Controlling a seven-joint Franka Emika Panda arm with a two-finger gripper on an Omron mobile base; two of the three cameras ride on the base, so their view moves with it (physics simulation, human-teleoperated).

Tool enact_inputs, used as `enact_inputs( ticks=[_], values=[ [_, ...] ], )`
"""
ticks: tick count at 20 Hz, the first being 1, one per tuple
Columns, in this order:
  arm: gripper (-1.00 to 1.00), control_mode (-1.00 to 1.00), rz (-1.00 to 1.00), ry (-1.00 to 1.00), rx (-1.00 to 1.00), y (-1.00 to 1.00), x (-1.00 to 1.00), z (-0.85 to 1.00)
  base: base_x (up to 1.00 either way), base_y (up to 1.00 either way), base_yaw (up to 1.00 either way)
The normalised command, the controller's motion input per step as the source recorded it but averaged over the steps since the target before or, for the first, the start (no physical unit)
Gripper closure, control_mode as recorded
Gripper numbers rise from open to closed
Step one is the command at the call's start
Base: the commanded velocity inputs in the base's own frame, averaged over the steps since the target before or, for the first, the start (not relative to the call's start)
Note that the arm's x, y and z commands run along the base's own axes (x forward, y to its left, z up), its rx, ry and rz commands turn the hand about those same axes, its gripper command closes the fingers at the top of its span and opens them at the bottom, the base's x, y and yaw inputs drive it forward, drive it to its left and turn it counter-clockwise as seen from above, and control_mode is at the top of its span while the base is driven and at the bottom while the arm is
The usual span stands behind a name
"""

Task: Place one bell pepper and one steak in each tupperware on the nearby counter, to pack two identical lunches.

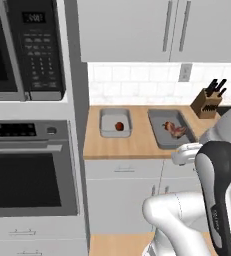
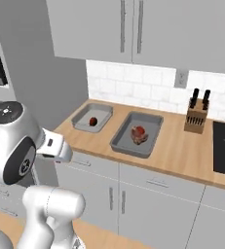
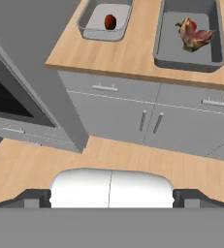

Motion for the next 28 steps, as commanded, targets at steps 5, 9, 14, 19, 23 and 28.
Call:
enact_inputs(
  ticks=[5, 9, 14, 19, 23, 28],
  values=[
    [-1.00, 1.00, 0.00, 0.00, 0.00, 0.00, 0.00, 0.00, -0.41, 1.00, 0.10],
    [-1.00, 1.00, 0.00, 0.00, 0.00, 0.00, 0.00, 0.00, -0.01, 1.00, 0.02],
    [-1.00, 1.00, 0.00, 0.00, 0.00, 0.00, 0.00, 0.00, 0.05, 1.00, 0.00],
    [-1.00, 1.00, 0.00, 0.00, 0.00, 0.00, 0.00, 0.00, -0.07, 1.00, -0.03],
    [-1.00, 1.00, 0.00, 0.00, 0.00, 0.00, 0.00, 0.00, -0.48, 1.00, -0.04],
    [-1.00, 1.00, 0.00, 0.00, 0.00, 0.00, 0.00, 0.00, -0.91, 1.00, -0.06]
  ],
)
